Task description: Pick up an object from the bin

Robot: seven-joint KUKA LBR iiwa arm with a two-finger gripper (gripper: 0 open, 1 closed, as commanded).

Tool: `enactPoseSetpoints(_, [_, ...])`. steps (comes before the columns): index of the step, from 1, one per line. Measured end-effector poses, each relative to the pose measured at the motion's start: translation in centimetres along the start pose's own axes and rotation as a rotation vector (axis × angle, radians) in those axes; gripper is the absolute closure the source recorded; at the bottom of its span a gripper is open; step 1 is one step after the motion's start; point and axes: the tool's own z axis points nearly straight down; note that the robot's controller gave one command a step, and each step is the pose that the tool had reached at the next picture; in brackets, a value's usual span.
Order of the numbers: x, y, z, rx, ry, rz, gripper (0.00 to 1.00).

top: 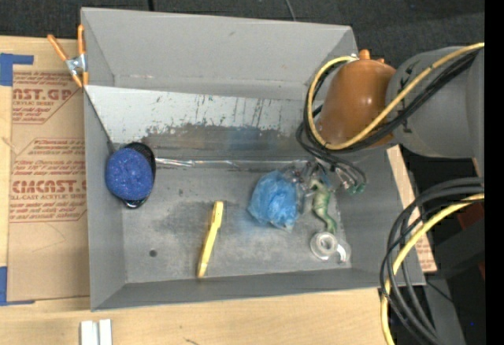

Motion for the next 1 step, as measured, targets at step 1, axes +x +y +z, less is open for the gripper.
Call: enactPoseSetpoints(1, [-0.61, 0.79, 0.13, 0.000, -0.003, 0.017, 1.00])
